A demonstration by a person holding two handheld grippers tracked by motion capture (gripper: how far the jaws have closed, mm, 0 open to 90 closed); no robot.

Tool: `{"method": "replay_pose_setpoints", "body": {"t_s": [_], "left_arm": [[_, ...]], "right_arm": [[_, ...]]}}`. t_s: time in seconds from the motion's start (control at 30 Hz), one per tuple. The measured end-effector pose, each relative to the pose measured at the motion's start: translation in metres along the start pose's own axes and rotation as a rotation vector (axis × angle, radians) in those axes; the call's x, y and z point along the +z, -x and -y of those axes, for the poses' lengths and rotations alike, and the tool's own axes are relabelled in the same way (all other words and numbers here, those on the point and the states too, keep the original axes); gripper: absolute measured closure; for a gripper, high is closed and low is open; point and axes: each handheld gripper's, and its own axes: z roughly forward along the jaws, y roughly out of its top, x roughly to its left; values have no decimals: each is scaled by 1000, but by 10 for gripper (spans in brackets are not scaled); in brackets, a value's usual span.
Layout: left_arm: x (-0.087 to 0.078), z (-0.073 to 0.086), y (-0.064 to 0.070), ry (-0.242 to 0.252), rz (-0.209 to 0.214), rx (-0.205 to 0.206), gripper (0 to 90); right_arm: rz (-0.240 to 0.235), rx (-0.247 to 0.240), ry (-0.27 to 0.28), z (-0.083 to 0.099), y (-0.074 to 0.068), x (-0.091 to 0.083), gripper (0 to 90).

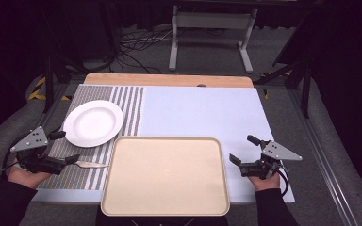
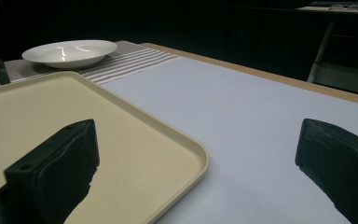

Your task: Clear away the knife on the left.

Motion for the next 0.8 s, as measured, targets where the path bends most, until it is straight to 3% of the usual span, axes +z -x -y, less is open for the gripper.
{"method": "replay_pose_setpoints", "body": {"t_s": [0.1, 0.17, 0.27, 0.43, 0.8], "left_arm": [[-4, -5, -5, -76, -18, 35, 51], [-5, -6, -5, -92, -17, 38, 52], [-8, -12, -8, -151, -34, 79, 51], [-4, -21, -13, -251, -24, 145, 61], [8, -30, -16, -392, 2, 219, 67]], "right_arm": [[2, 2, -5, 0, 0, 0, 2], [-1, 1, -6, 1, 0, 1, 2], [0, 8, -11, 1, 0, 1, 2], [-5, 11, -12, 1, 0, 2, 2], [-10, 11, -15, 1, 0, 2, 2]]}}
